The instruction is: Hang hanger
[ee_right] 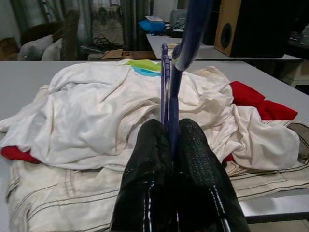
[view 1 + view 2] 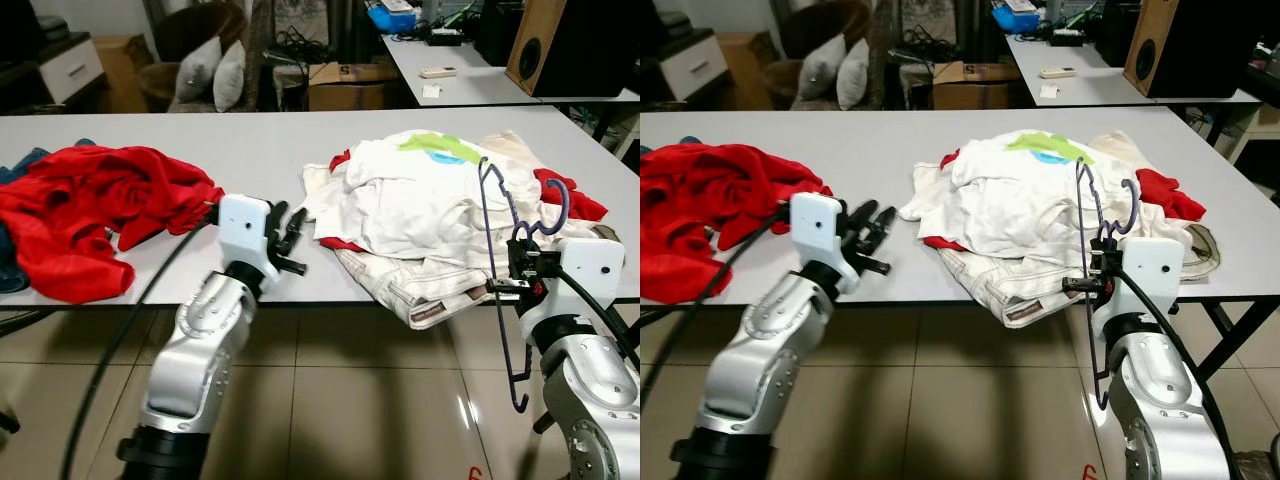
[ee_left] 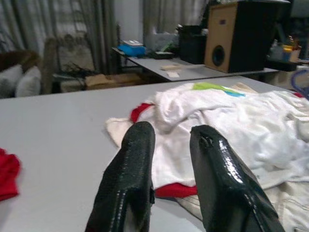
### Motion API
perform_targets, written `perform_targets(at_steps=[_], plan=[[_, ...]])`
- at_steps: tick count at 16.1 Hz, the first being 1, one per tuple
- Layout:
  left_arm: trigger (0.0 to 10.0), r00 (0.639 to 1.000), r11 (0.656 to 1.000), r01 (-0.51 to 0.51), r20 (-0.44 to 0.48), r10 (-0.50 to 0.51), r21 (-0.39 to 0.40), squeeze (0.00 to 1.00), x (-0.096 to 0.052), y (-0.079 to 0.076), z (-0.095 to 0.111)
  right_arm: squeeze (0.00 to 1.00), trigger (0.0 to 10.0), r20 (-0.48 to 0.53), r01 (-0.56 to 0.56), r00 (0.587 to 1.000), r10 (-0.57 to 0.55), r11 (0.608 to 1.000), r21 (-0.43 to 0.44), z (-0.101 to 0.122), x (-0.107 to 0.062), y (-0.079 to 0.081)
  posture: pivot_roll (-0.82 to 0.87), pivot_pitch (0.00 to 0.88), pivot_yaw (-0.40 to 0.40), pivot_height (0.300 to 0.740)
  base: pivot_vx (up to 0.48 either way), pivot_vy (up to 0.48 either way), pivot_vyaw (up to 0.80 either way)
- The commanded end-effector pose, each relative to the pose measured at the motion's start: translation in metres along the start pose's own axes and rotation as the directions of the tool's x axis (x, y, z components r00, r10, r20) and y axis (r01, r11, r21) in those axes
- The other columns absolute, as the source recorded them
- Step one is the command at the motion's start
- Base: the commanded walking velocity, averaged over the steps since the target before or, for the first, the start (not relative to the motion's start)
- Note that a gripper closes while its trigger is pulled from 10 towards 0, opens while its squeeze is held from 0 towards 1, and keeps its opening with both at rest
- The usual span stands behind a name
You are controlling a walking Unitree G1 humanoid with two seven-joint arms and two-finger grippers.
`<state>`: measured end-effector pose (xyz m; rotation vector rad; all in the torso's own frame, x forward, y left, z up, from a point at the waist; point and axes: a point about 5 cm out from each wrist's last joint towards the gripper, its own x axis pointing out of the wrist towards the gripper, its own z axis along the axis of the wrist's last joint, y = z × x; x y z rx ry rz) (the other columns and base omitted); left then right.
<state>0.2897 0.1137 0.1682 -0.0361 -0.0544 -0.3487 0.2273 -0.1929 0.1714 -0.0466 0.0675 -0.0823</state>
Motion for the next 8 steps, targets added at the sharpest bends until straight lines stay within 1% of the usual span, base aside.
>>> perform_targets(at_steps=[1,2,3,4,5,6,8], plan=[[10.0,1.0,1.0,-0.007,0.007,0.007,0.0,1.0,0.0017,0.004,0.002,0.0,10.0,0.026,-0.008,1.0,0.008,1.0,0.006,0.0056,-0.0007,0.0019,-0.03,0.0,0.035,0.74,0.0,0.0,-0.8],[10.0,1.0,1.0,-0.007,0.009,0.007,-0.008,1.0,0.0016,0.0045,0.0022,0.0,10.0,0.026,-0.007,1.0,0.006,1.0,0.006,0.0056,-0.0008,0.0019,-0.03,0.0,0.035,0.74,0.0,0.0,-0.8],[10.0,1.0,1.0,-0.012,0.007,0.012,-0.01,1.0,0.0019,0.0064,0.0032,0.0,10.0,0.029,-0.008,1.0,0.008,1.0,0.002,0.006,-0.0011,0.0019,-0.03,0.003,0.039,0.74,0.322,0.0,-0.8],[10.0,1.0,1.0,-0.024,0.004,0.024,-0.01,1.0,0.0025,0.0082,0.0033,0.0,10.0,0.033,-0.041,0.999,0.041,0.999,-0.008,0.0066,-0.0012,0.0046,-0.03,0.004,0.043,0.74,0.326,0.0,-0.44],[10.0,1.0,0.999,-0.03,0.002,0.03,-0.011,1.0,0.0036,0.0093,0.0024,0.0,10.0,0.039,-0.078,0.996,0.079,0.997,-0.027,0.0074,-0.0014,0.0082,-0.03,0.006,0.044,0.74,0.326,0.0,0.0],[10.0,0.999,0.999,-0.034,0.004,0.034,0.001,1.0,0.0045,0.0099,0.0022,0.0,10.0,0.039,-0.087,0.995,0.088,0.996,-0.024,0.0074,-0.0016,0.0098,-0.03,0.009,0.041,0.74,0.33,0.0,0.0],[10.0,0.999,0.999,-0.034,0.006,0.034,-0.001,1.0,0.0051,0.0102,0.0028,0.0,10.0,0.03,-0.096,0.995,0.097,0.995,-0.017,0.0062,-0.0026,0.0112,-0.03,0.014,0.041,0.74,0.324,0.0,0.0]])
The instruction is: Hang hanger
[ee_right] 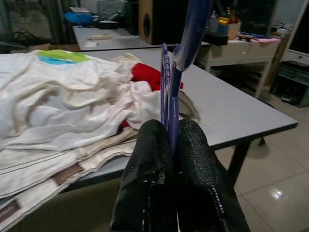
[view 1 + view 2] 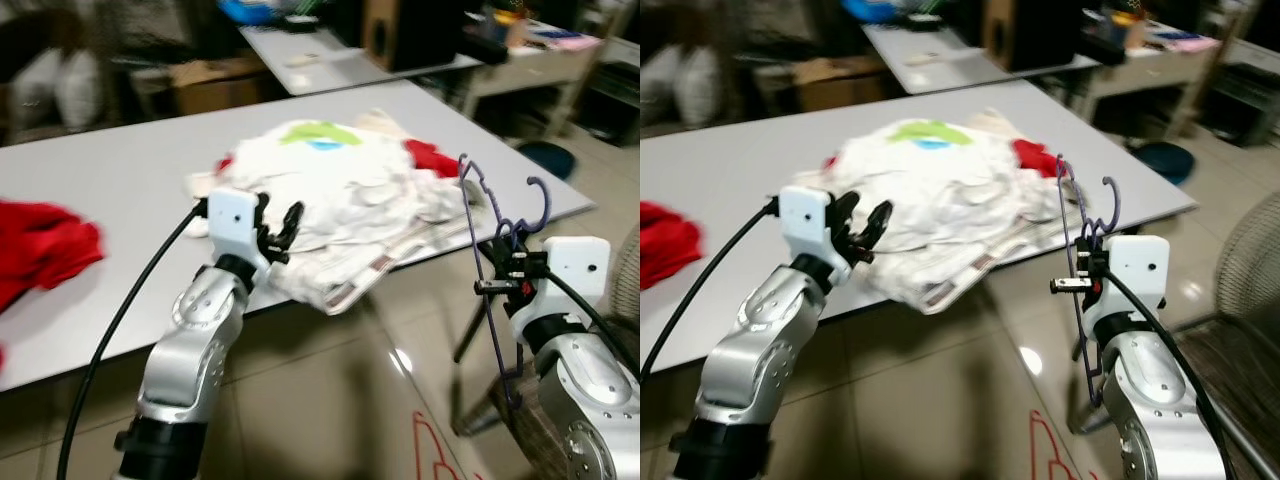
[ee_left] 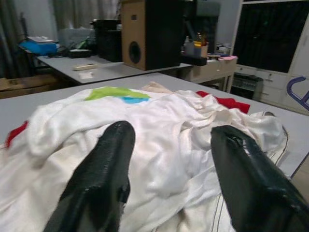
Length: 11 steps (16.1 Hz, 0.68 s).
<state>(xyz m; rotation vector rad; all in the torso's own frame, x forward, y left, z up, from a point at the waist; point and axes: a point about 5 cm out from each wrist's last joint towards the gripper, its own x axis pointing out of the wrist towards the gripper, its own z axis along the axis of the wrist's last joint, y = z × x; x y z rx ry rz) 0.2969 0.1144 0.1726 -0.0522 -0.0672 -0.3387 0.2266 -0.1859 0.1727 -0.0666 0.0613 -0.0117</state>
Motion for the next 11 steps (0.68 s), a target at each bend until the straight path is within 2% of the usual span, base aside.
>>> perform_targets(at_steps=[1,4,11], plan=[[10.0,1.0,1.0,-0.019,-0.01,0.02,0.009,1.0,-0.0017,0.0071,-0.0011,0.0,10.0,0.018,-0.027,0.999,0.027,1.0,0.008,0.0042,-0.0015,0.0046,-0.03,0.017,0.042,0.74,0.326,0.0,-0.45],[10.0,1.0,1.0,-0.003,-0.017,0.003,0.012,1.0,-0.0018,0.0043,-0.0023,0.0,10.0,0.015,-0.031,0.999,0.031,1.0,0.004,0.0031,-0.0035,0.005,-0.03,0.024,0.048,0.74,0.329,0.0,-0.68],[10.0,0.999,1.0,0.023,-0.03,-0.023,0.014,1.0,-0.0013,-0.0015,-0.0053,0.0,10.0,0.021,-0.076,0.997,0.076,0.997,0.004,0.0043,-0.0053,0.0042,-0.04,0.042,0.046,0.74,0.334,0.0,0.0]])
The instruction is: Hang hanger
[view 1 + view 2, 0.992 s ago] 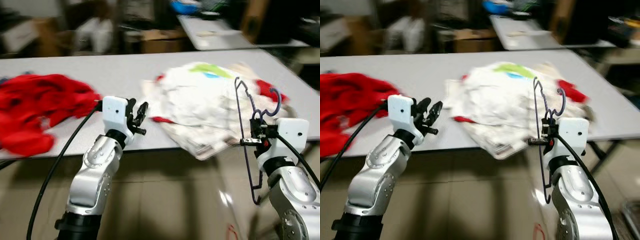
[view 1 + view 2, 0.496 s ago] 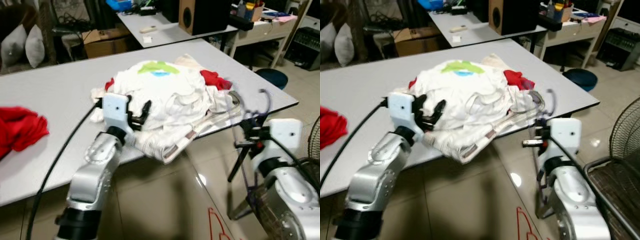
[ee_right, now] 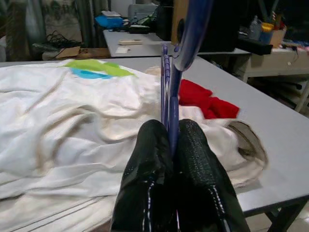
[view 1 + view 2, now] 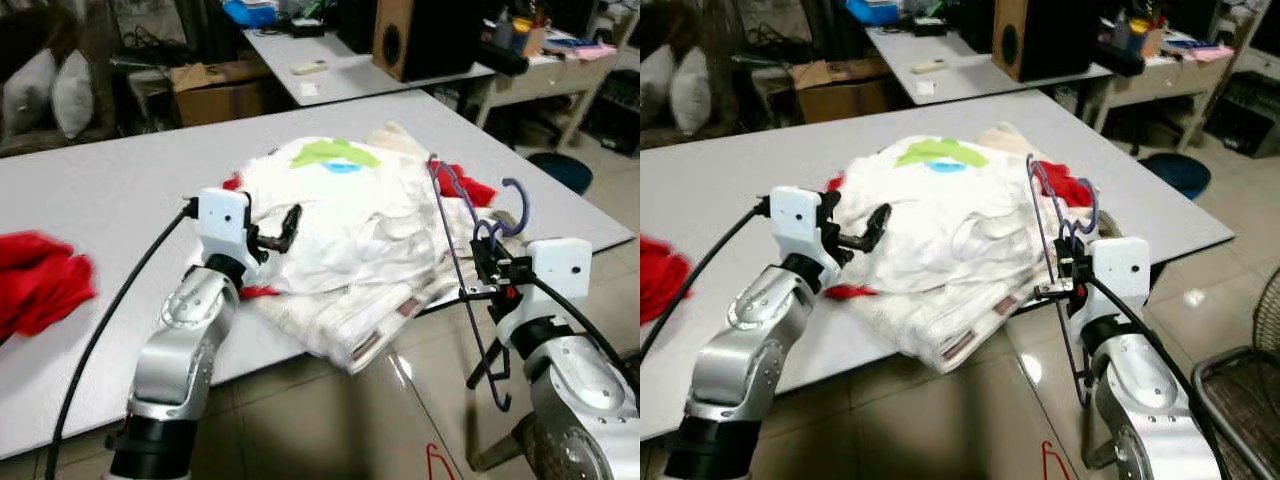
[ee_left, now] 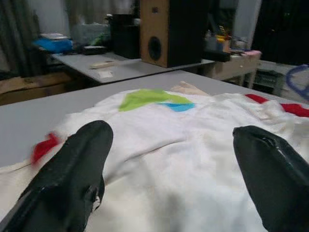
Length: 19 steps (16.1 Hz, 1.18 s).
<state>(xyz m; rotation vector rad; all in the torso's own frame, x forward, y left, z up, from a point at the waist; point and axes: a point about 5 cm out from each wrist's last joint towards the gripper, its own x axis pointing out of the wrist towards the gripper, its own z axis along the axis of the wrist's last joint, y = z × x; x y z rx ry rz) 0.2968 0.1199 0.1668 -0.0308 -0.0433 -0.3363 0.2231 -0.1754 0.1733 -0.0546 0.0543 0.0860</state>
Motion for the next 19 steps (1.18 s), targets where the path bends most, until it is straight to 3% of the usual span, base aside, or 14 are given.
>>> perform_targets(at_steps=[1,5,8,9,10,11,13,17,19], plan=[[10.0,0.999,0.999,0.047,-0.012,-0.047,-0.002,1.0,-0.001,-0.01,-0.002,0.0,10.0,0.0,0.025,1.0,-0.025,1.0,0.015,0.002,-0.003,-0.006,-0.04,0.044,0.044,0.74,0.341,0.0,-0.79],[10.0,0.987,0.987,0.156,-0.04,-0.155,0.03,1.0,-0.007,-0.021,-0.008,0.0,10.0,-0.006,0.035,0.999,-0.035,0.999,0.018,-0.001,-0.007,-0.008,-0.05,0.048,0.041,0.74,0.322,0.0,-0.59],[10.0,0.957,0.951,0.287,-0.069,-0.28,0.117,1.0,-0.011,-0.033,-0.013,0.0,10.0,0.013,-0.007,1.0,0.007,1.0,0.005,0.003,-0.014,-0.012,-0.06,0.05,0.052,0.74,0.0,0.0,0.0],[10.0,0.947,0.938,0.317,-0.094,-0.306,0.139,0.57,-0.013,-0.034,-0.015,0.0,10.0,0.015,-0.051,0.999,0.051,0.999,-0.002,0.005,-0.017,-0.012,-0.06,0.048,0.056,0.74,0.0,0.0,0.0],[10.0,0.938,0.93,0.342,-0.106,-0.33,0.136,0.45,-0.015,-0.034,-0.015,0.0,10.0,0.013,-0.079,0.997,0.079,0.997,-0.008,0.006,-0.019,-0.013,-0.07,0.048,0.056,0.74,0.0,0.0,0.0],[10.0,0.926,0.913,0.374,-0.126,-0.357,0.162,0.0,-0.017,-0.034,-0.016,0.0,10.0,0.0,-0.105,0.994,0.105,0.994,-0.024,0.006,-0.022,-0.014,-0.07,0.048,0.06,0.74,0.0,0.0,0.0],[10.0,0.915,0.892,0.398,-0.159,-0.37,0.216,0.0,-0.019,-0.032,-0.018,0.0,10.0,-0.018,-0.123,0.992,0.123,0.991,-0.045,0.006,-0.025,-0.019,-0.07,0.049,0.063,0.74,0.0,0.0,0.0],[10.0,0.889,0.858,0.45,-0.215,-0.404,0.249,0.0,-0.023,-0.032,-0.021,0.0,10.0,-0.041,-0.154,0.988,0.152,0.986,-0.059,0.003,-0.029,-0.02,-0.06,0.055,0.069,0.74,0.0,0.0,0.0],[10.0,0.899,0.87,0.423,-0.242,-0.366,0.253,0.0,-0.022,-0.028,-0.026,0.0,10.0,-0.052,-0.173,0.984,0.17,0.983,-0.064,0.002,-0.031,-0.018,-0.06,0.057,0.074,0.74,0.0,0.0,0.0]])
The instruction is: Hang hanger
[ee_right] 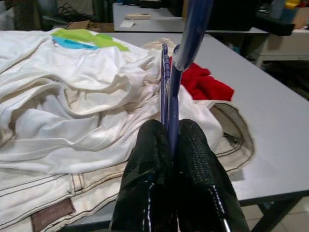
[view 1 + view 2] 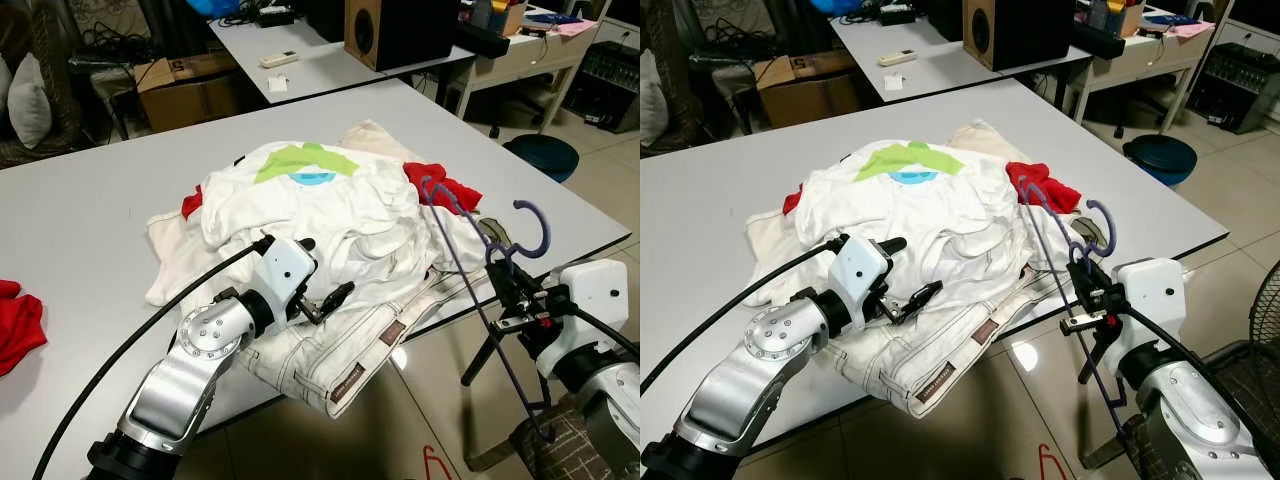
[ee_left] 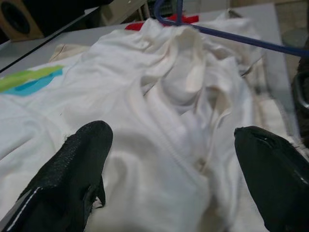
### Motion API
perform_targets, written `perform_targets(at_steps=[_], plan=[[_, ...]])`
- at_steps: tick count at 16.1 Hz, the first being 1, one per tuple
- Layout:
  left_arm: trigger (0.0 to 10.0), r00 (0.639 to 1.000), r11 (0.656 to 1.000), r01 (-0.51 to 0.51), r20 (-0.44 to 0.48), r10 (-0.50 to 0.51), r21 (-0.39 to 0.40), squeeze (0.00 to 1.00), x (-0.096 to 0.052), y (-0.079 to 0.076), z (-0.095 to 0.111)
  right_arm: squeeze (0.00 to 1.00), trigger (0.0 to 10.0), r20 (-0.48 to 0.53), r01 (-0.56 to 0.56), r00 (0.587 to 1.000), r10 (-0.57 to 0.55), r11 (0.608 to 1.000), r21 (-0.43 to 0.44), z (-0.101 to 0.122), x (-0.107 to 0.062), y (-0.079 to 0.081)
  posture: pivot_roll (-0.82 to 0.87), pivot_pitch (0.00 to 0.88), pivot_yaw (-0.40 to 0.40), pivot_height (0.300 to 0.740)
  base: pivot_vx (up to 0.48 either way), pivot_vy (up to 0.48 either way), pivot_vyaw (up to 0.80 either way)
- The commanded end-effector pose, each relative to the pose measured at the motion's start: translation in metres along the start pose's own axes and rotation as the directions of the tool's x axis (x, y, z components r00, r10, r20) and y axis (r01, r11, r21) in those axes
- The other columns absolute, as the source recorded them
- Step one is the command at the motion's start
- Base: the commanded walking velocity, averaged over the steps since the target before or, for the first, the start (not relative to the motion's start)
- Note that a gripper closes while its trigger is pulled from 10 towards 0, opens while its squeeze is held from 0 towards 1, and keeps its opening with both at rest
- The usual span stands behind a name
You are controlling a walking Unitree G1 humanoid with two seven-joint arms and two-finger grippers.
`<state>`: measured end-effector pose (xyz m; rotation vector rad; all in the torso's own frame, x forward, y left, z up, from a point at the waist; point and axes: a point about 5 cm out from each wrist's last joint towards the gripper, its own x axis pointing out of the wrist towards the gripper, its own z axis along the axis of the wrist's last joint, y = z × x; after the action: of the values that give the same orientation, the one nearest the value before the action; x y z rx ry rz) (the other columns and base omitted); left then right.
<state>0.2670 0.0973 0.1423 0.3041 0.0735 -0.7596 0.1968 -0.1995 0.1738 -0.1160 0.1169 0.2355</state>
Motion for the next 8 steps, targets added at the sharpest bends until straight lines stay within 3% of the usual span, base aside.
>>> perform_targets(at_steps=[1,2,3,4,8], plan=[[10.0,0.999,1.0,-0.022,-0.034,0.023,0.004,0.0,-0.0007,0.003,-0.004,0.0,10.0,0.014,-0.025,1.0,0.025,1.0,-0.007,0.0045,-0.002,0.0037,-0.06,0.058,0.076,0.74,0.0,0.0,0.0],[6.0,0.998,0.999,-0.045,-0.052,0.045,0.0,0.0,-0.0001,0.006,-0.0071,0.0,10.0,0.015,-0.032,0.999,0.032,0.999,-0.005,0.0044,-0.002,0.0051,-0.06,0.058,0.077,0.74,0.0,0.0,0.0],[5.0,0.997,0.998,-0.058,-0.05,0.058,-0.001,0.0,0.0003,0.0078,-0.0072,0.0,10.0,0.015,-0.034,0.999,0.034,0.999,-0.004,0.0043,-0.0019,0.0059,-0.06,0.058,0.079,0.74,0.0,0.0,0.0],[0.0,0.998,0.998,-0.058,-0.035,0.057,-0.021,0.0,0.0007,0.009,-0.0049,0.0,10.0,0.013,-0.039,0.999,0.039,0.999,-0.004,0.0037,-0.0019,0.0072,-0.06,0.058,0.08,0.74,0.0,0.0,0.0],[0.0,1.0,0.999,-0.031,-0.002,0.031,-0.043,0.0,0.0001,0.0073,-0.0006,0.0,10.0,0.01,-0.043,0.999,0.043,0.999,-0.007,0.0026,-0.0017,0.0077,-0.06,0.055,0.083,0.74,0.0,0.0,0.0]])
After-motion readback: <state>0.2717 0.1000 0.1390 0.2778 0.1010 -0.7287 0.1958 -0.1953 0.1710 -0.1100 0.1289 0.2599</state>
